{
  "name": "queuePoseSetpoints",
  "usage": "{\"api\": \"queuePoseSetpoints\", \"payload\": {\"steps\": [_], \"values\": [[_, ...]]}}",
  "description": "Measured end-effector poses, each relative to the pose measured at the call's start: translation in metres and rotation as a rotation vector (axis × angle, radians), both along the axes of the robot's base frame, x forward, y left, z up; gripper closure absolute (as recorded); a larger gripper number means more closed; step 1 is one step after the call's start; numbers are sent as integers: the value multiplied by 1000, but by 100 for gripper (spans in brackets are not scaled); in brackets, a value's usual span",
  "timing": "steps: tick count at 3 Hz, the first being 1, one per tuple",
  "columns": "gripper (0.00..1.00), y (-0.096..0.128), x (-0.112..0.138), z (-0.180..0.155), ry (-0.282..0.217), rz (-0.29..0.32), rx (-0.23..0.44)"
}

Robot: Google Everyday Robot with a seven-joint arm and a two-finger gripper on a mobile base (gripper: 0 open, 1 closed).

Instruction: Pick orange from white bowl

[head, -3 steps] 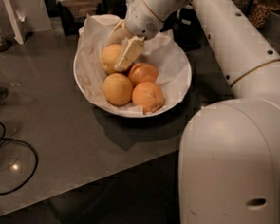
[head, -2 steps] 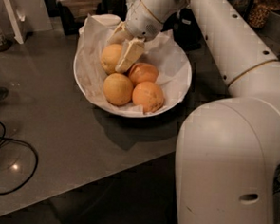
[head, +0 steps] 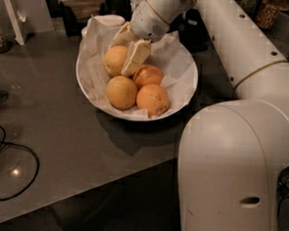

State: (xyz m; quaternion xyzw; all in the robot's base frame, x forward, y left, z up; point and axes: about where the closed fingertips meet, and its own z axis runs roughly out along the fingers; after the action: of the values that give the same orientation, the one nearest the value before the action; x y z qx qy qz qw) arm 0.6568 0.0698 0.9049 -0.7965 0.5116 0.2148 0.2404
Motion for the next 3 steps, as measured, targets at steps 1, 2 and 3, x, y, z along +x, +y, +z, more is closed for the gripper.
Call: {"api": "queuePoseSetpoints", "payload": {"steps": [1,2,3], "values": [[29,0,1,-1,0,5,-4],[44,0,1,-3,-3,13,-7],[66,0,1,-1,-4,13,-7]]}}
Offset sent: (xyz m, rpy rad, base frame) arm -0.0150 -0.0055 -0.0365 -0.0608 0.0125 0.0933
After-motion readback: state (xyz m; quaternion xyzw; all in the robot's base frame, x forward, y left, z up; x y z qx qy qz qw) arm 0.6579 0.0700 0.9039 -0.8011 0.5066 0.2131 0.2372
